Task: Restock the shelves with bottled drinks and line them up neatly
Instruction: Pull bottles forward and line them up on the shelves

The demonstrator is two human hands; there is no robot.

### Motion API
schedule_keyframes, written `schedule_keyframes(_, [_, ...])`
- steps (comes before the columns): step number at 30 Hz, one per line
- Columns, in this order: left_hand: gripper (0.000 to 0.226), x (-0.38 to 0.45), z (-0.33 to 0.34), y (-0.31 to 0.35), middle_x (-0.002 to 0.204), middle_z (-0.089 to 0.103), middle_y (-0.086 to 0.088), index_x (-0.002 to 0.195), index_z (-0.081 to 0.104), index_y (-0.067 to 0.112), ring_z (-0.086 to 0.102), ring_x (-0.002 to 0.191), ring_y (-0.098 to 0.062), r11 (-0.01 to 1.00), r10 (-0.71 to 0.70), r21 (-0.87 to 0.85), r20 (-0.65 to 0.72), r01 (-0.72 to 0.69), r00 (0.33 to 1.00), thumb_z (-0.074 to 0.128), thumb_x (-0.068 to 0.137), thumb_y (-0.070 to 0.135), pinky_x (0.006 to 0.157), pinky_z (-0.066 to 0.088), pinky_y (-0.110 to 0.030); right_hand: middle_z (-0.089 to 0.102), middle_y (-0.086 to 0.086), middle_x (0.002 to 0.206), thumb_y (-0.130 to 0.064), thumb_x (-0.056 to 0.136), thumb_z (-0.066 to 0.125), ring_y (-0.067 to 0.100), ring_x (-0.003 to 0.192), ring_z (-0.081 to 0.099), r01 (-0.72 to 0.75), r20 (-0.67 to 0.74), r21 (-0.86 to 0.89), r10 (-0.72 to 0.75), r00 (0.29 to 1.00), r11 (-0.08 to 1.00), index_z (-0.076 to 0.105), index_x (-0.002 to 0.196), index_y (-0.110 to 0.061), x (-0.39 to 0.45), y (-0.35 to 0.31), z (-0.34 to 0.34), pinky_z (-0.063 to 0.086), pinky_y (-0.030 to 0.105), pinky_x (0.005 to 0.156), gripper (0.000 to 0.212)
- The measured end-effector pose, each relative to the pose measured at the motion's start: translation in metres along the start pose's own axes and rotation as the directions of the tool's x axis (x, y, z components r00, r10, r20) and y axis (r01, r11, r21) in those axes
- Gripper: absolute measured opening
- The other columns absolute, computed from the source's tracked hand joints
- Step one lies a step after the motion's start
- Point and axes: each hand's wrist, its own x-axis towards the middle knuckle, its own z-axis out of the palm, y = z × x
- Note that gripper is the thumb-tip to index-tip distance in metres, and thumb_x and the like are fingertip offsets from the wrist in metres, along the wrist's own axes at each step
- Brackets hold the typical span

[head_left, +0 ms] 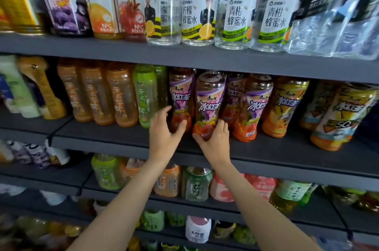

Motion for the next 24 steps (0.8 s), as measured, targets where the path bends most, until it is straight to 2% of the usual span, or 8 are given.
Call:
schedule_keyframes(3, [0.071,-0.011,0.004,0.010,0.117,0.042,0.006,0.133,0.041,0.014,0.042,0.115,-0.009,0.998,0.033,-0.055,0.115,-0.027,0.993,0.071,0.075,0.044,0.096,0.037,-0.024,0.045,0.013,0.113,-0.025,0.076,0.074,0.030,0.108,0.046,0.110,0.123,0.038,-0.114,0.986,0.993,0.042,0.119,0.001,-0.004,0.001,-0.002,0.044,0.045,0.089,0.059])
schedule_keyframes(7, [0.055,-0.002,0.000,0.012,0.110,0.053,0.000,0.119,0.053,0.011,0.054,0.107,-0.015,0.999,0.022,-0.042,0.163,-0.015,0.986,0.072,0.076,0.039,0.082,0.038,-0.016,0.048,0.009,0.116,-0.022,0.075,0.075,0.023,0.110,0.050,0.199,0.265,0.106,-0.221,0.939,0.974,0.045,0.122,-0.004,0.000,-0.005,-0.006,0.040,0.022,0.086,0.059])
schedule_keyframes(9, [0.054,-0.001,-0.006,0.009,0.113,0.057,0.001,0.121,0.053,0.012,0.054,0.107,-0.013,0.999,0.022,-0.045,0.201,-0.014,0.979,0.072,0.076,0.037,0.081,0.037,-0.015,0.048,0.008,0.116,-0.025,0.073,0.076,0.021,0.110,0.050,0.217,0.290,0.098,-0.236,0.927,0.971,0.045,0.123,-0.004,0.001,-0.007,-0.006,0.038,0.018,0.085,0.062])
schedule_keyframes(14, [0.053,0.003,-0.013,0.008,0.112,0.060,0.004,0.119,0.053,0.014,0.055,0.102,-0.008,0.999,0.032,-0.049,0.231,-0.021,0.972,0.073,0.076,0.036,0.078,0.037,-0.014,0.049,0.008,0.125,-0.021,0.079,0.072,0.019,0.118,0.047,0.231,0.444,0.094,-0.248,0.861,0.968,0.044,0.131,-0.008,0.009,-0.004,-0.013,0.041,0.028,0.097,0.060])
schedule_keyframes(16, [0.051,0.006,-0.016,0.007,0.109,0.060,0.007,0.118,0.053,0.015,0.053,0.096,-0.003,0.998,0.043,-0.063,0.248,-0.029,0.968,0.074,0.075,0.034,0.076,0.037,-0.011,0.046,0.011,0.132,-0.008,0.084,0.063,0.022,0.123,0.047,0.124,0.417,0.109,-0.158,0.895,0.986,0.043,0.135,-0.008,0.021,-0.002,-0.027,0.040,0.023,0.095,0.055])
schedule_keyframes(19, [0.051,0.007,-0.018,0.006,0.104,0.055,0.014,0.119,0.053,0.017,0.050,0.094,0.002,0.997,0.040,-0.081,0.273,-0.018,0.961,0.074,0.076,0.033,0.076,0.037,-0.009,0.047,0.015,0.133,-0.004,0.086,0.058,0.029,0.114,0.055,-0.007,0.132,0.043,0.001,0.991,0.999,0.038,0.138,-0.004,0.045,0.002,-0.030,0.046,0.028,0.093,0.057])
schedule_keyframes(21, [0.052,0.007,-0.018,0.004,0.105,0.056,0.014,0.119,0.053,0.018,0.052,0.096,0.001,0.995,0.026,-0.097,0.284,0.002,0.958,0.074,0.075,0.035,0.078,0.040,-0.012,0.048,0.019,0.131,-0.010,0.085,0.060,0.037,0.108,0.057,-0.066,0.136,0.015,0.063,0.989,0.998,0.028,0.142,-0.006,0.059,-0.003,-0.018,0.051,0.046,0.089,0.065])
schedule_keyframes(24, [0.053,0.008,-0.017,0.002,0.107,0.058,0.013,0.120,0.052,0.020,0.053,0.099,0.000,0.993,0.011,-0.118,0.305,0.026,0.952,0.074,0.075,0.036,0.081,0.043,-0.014,0.054,0.022,0.121,-0.013,0.087,0.057,0.041,0.103,0.059,-0.224,0.181,0.011,0.218,0.959,0.975,0.025,0.136,-0.003,0.075,-0.010,0.000,0.052,0.052,0.081,0.060])
